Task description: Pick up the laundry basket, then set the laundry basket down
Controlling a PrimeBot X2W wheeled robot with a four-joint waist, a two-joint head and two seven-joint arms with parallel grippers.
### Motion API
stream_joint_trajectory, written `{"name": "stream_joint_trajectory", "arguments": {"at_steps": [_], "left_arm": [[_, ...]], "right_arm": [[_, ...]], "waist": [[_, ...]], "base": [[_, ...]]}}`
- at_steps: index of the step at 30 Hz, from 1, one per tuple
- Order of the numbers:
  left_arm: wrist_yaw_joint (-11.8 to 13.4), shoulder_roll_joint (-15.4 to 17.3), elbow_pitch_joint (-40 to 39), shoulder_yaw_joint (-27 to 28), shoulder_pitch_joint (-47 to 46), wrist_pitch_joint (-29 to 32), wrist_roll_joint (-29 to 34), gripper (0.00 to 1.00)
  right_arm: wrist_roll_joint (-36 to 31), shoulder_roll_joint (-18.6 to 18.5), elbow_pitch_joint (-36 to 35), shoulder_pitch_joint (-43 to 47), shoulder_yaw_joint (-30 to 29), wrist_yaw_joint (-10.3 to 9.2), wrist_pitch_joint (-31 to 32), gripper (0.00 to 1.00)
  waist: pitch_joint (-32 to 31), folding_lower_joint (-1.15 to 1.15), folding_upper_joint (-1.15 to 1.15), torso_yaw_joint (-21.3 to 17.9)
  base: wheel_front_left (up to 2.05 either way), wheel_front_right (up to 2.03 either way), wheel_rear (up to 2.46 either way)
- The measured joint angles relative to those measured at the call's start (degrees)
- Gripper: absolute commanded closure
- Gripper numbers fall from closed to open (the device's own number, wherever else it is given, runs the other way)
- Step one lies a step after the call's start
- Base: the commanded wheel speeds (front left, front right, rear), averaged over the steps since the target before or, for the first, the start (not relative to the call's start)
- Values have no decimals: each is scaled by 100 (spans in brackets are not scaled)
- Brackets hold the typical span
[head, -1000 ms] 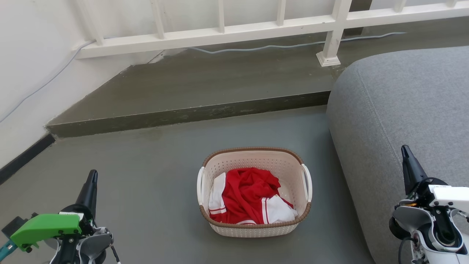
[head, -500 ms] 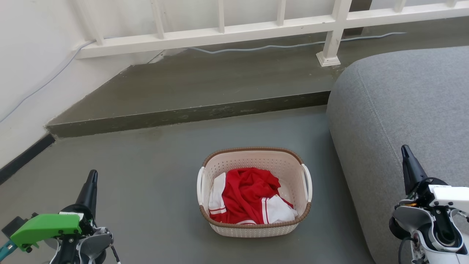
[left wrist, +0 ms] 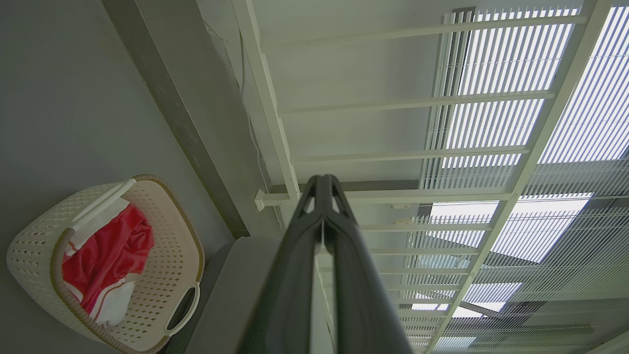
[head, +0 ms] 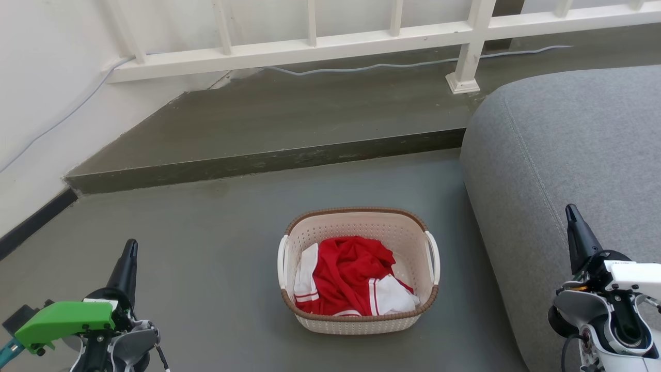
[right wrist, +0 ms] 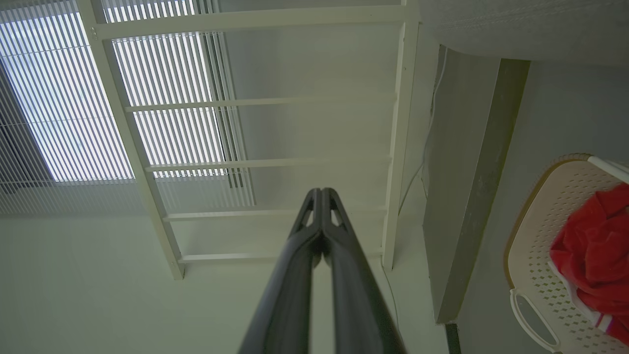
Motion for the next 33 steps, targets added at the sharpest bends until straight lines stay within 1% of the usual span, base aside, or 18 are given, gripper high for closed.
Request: {"name": "stream_joint_trajectory", "arguments": {"at_steps": [33], "left_arm": [[0, 0, -1, -1, 1, 0, 0, 100]], "right_arm": [[1, 0, -1, 0, 0, 1, 0, 100]], "waist": [[0, 0, 0, 0]], "base": [[0, 0, 0]]}}
